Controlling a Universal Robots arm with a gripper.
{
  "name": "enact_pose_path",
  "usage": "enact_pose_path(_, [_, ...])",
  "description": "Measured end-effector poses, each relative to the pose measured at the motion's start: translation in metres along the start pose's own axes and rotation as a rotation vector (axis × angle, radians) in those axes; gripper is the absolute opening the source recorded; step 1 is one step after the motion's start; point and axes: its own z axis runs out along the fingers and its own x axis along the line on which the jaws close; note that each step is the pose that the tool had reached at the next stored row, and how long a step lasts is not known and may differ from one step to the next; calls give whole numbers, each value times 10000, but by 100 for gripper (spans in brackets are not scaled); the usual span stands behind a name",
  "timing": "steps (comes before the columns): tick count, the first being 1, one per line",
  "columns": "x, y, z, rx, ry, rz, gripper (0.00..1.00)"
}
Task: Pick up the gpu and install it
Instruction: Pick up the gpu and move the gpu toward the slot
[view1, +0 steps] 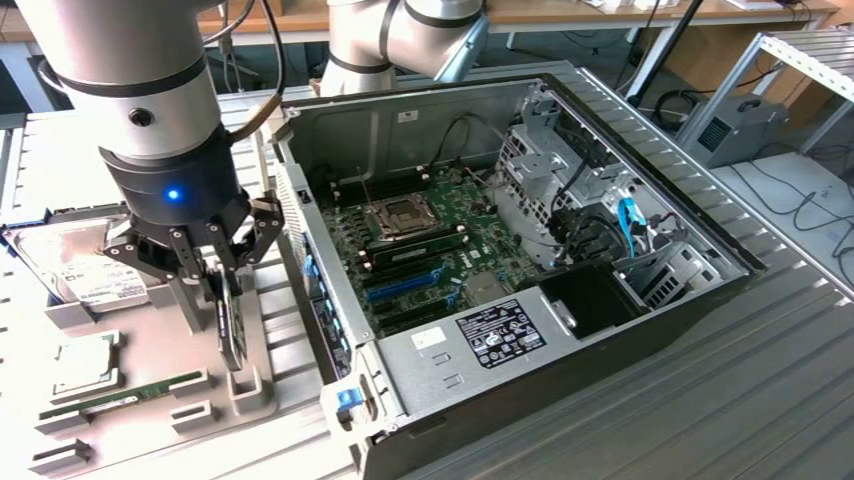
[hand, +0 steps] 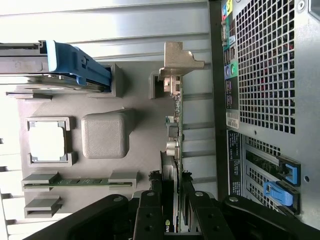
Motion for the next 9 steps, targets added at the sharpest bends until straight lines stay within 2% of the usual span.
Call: enact_pose_path(9, [-1,-1,-20,-1,-1,0,26])
